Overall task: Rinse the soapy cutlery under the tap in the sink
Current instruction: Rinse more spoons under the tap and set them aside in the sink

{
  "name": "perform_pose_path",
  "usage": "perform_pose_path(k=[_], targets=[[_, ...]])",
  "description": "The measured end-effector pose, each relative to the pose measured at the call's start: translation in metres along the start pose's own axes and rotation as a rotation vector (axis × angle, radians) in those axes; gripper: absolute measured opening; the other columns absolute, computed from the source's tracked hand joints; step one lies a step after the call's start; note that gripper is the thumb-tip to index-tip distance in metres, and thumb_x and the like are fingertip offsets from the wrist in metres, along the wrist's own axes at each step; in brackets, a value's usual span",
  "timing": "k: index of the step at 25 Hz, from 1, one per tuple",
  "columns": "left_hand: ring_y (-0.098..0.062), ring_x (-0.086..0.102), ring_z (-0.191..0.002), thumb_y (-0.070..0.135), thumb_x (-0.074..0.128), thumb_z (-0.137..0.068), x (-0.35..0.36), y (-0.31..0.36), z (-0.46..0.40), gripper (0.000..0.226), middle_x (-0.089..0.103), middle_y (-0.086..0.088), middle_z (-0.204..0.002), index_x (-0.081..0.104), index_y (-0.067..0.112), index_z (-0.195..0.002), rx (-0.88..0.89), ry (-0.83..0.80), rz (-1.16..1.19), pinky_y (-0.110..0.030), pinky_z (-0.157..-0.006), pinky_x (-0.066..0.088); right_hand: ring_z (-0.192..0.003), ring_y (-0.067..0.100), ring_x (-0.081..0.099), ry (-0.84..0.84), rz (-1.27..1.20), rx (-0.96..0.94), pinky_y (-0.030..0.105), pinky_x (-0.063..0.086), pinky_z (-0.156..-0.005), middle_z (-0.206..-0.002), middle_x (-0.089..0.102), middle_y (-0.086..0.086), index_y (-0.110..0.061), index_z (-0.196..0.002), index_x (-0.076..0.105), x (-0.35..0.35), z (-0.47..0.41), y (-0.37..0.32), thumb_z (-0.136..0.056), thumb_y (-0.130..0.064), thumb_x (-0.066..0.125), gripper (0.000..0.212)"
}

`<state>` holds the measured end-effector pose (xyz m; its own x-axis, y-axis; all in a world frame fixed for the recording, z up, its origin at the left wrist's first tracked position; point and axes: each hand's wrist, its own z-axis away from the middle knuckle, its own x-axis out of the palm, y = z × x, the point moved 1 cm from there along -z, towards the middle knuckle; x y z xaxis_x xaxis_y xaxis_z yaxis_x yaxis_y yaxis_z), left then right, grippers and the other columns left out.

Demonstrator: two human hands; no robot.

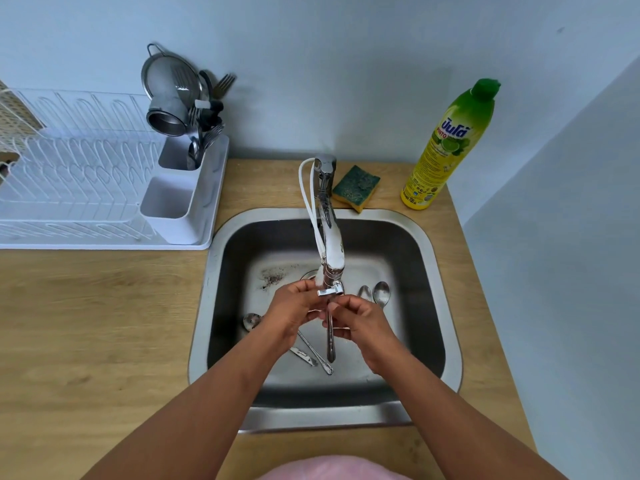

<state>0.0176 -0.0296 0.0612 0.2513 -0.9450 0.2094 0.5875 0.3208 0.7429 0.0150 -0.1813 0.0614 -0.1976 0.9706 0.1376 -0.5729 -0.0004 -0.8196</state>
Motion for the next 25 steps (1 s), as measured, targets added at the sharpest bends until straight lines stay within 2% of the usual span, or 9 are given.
perform_pose_path(k=[2,6,10,13,16,19,21,23,25], targets=[[-0.021,0.065,-0.07,0.013,0.075,-0.088,-0.004,0.0,-0.001,0.01,0.072,-0.015,-0.081,0.07,0.01,-0.081,0.018,0.061,-0.019,-0.031,-0.072,0.054,-0.08,0.026,0.074,-0.092,0.076,-0.018,0.031,0.059,-0.074,-0.087,0.079,0.013,-0.006,-0.095,0.072,-0.003,0.002,0.005,-0.097,-0.01,0.065,0.008],[-0.02,0.067,-0.062,0.007,0.069,-0.091,-0.005,-0.001,0.0,0.003,0.074,-0.015,-0.079,0.071,0.005,-0.093,-0.014,0.028,0.038,-0.029,-0.062,0.058,-0.078,0.024,0.075,-0.176,0.144,0.021,0.029,0.06,-0.071,-0.088,0.079,0.012,-0.004,-0.1,0.071,-0.006,0.004,0.009,-0.098,-0.011,0.063,0.011],[-0.012,0.061,-0.05,0.008,0.064,-0.092,-0.002,0.001,0.0,0.011,0.07,-0.001,-0.06,0.075,0.007,-0.093,0.002,0.046,0.026,-0.025,-0.053,0.054,-0.074,0.027,0.072,-0.243,-0.062,0.196,0.036,0.06,-0.072,-0.085,0.074,0.014,-0.007,-0.097,0.075,-0.001,0.011,0.013,-0.092,-0.028,0.068,0.023],[-0.015,0.063,-0.053,0.019,0.062,-0.095,-0.002,0.007,-0.002,0.018,0.074,-0.004,-0.068,0.075,0.011,-0.088,0.005,0.022,0.079,-0.025,-0.05,0.052,-0.06,0.02,0.061,-0.283,-0.276,0.307,0.036,0.058,-0.063,-0.073,0.061,0.006,-0.006,-0.103,0.075,0.004,0.013,0.012,-0.094,-0.045,0.063,0.041],[-0.017,0.067,-0.06,0.022,0.057,-0.097,-0.002,0.009,-0.007,0.021,0.076,-0.009,-0.082,0.075,0.011,-0.095,-0.015,0.018,0.085,-0.028,-0.057,0.053,-0.047,0.011,0.038,-0.23,-0.34,0.378,0.027,0.045,-0.05,-0.064,0.049,-0.002,-0.01,-0.098,0.077,0.007,0.006,0.008,-0.096,-0.053,0.059,0.047],[-0.015,0.069,-0.067,0.019,0.058,-0.098,-0.005,0.008,-0.011,0.017,0.077,-0.002,-0.083,0.075,0.021,-0.095,0.014,0.028,0.062,-0.031,-0.069,0.056,-0.046,0.009,0.035,-0.113,-0.273,0.382,0.024,0.043,-0.052,-0.061,0.05,-0.004,-0.012,-0.09,0.075,0.009,-0.003,0.008,-0.091,-0.045,0.069,0.034],[-0.016,0.072,-0.071,0.022,0.061,-0.097,-0.006,0.007,-0.014,0.016,0.079,-0.002,-0.083,0.077,0.019,-0.098,0.014,0.01,0.058,-0.033,-0.074,0.058,-0.046,0.008,0.04,-0.031,-0.257,0.358,0.025,0.046,-0.054,-0.06,0.054,-0.005,-0.012,-0.086,0.073,0.012,-0.01,0.011,-0.091,-0.032,0.073,0.021],[-0.016,0.074,-0.072,0.024,0.066,-0.095,-0.007,0.005,-0.016,0.017,0.08,-0.003,-0.084,0.078,0.014,-0.099,0.009,0.004,0.009,-0.029,-0.072,0.06,-0.046,0.01,0.048,0.042,-0.324,0.315,0.027,0.05,-0.053,-0.06,0.06,-0.003,-0.01,-0.09,0.069,0.013,-0.018,0.013,-0.093,-0.017,0.068,0.008],[-0.015,0.074,-0.073,0.022,0.069,-0.093,-0.008,-0.001,-0.016,0.016,0.082,-0.004,-0.088,0.079,0.013,-0.102,0.023,0.022,-0.047,-0.024,-0.068,0.059,-0.047,0.013,0.055,0.083,-0.336,0.273,0.028,0.052,-0.05,-0.064,0.069,0.002,-0.007,-0.099,0.068,0.011,-0.026,0.009,-0.097,-0.008,0.06,0.008]])
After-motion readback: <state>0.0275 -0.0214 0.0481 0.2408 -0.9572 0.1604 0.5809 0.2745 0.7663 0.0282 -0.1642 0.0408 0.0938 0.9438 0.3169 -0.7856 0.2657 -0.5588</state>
